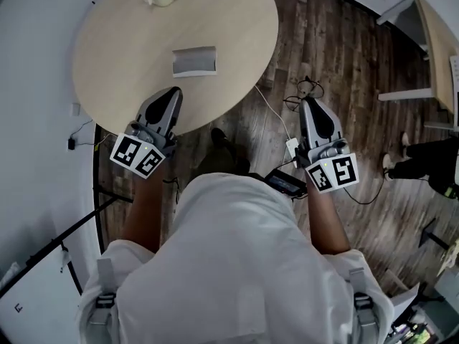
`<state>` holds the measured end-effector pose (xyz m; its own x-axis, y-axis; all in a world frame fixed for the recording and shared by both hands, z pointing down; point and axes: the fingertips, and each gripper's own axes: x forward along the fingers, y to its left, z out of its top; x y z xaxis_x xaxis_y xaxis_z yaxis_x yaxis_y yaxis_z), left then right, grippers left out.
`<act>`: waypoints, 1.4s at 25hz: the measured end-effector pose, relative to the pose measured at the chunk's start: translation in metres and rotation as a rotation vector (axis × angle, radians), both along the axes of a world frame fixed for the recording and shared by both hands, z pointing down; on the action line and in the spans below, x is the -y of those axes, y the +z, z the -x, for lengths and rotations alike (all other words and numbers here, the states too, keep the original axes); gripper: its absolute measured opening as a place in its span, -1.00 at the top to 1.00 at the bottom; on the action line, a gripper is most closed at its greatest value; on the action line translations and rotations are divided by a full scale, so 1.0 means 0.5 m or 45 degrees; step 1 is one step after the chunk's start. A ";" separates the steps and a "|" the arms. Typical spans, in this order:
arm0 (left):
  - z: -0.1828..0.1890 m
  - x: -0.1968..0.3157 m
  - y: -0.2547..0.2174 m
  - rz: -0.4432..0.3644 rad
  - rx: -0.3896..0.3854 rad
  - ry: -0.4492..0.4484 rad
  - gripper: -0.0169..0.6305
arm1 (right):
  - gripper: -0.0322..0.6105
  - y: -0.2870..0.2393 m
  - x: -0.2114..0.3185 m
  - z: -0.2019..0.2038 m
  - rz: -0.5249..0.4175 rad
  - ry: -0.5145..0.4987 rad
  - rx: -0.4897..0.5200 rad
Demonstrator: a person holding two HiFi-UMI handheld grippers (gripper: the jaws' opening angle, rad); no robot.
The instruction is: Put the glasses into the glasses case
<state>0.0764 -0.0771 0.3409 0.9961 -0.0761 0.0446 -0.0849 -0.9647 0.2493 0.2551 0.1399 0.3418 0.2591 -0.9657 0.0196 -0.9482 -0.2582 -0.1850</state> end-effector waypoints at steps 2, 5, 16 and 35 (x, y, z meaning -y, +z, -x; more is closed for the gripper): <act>-0.005 0.042 0.008 -0.006 -0.006 -0.039 0.91 | 0.77 -0.009 0.054 -0.011 0.028 -0.048 -0.019; -0.002 0.076 0.012 -0.030 0.000 -0.077 0.91 | 0.77 -0.018 0.106 -0.014 0.065 -0.108 -0.055; 0.035 0.212 0.075 -0.024 0.016 -0.178 0.91 | 0.77 0.027 0.383 0.041 0.273 -0.428 -0.333; 0.155 0.309 0.246 0.174 0.094 -0.529 0.91 | 0.77 0.360 0.679 0.159 0.862 -1.162 -0.401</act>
